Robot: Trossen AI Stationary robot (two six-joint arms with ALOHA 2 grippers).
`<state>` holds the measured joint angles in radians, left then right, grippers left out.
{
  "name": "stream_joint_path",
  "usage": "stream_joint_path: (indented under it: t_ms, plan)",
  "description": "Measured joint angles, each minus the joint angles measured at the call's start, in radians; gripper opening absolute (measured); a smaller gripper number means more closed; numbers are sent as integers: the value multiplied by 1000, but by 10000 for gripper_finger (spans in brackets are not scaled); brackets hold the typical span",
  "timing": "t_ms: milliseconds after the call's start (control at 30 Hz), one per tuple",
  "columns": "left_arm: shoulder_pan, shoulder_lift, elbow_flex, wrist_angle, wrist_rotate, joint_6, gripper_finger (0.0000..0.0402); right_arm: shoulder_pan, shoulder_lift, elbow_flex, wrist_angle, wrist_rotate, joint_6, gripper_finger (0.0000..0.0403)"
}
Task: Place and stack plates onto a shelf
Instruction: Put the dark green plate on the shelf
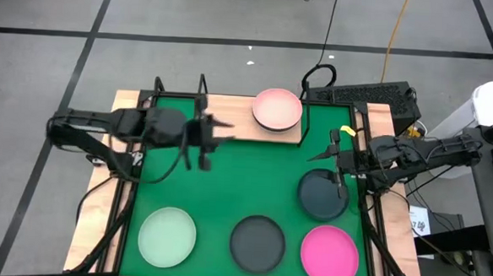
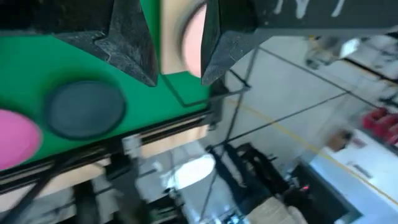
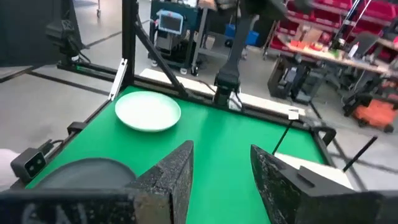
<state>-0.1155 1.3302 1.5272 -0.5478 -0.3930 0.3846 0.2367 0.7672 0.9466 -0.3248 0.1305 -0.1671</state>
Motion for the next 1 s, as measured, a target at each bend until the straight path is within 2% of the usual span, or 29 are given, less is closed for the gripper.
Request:
stream_joint_path:
  t_ms: [167, 400, 600, 767, 867, 1000]
  plan:
    - [-98, -98, -200, 108, -14, -100, 129, 0, 8, -1, -49, 0, 60, 144]
    - [-238, -161, -539, 477, -104, -198, 129, 0, 28, -2, -166, -3, 176, 144]
    - [-298, -158, -741, 779, -129, -278, 129, 1, 73, -100, -121, -6, 303, 144]
    - [-316, -158, -841, 942, -147, -313, 129, 0, 173, -204, -6, -112, 375, 144]
    - [-320, -158, -859, 951, -167, -322, 129, 1, 251, -227, 22, -156, 405, 144]
    - [-319, -158, -863, 937, -169, -359, 129, 1, 342, -227, -2, -161, 411, 144]
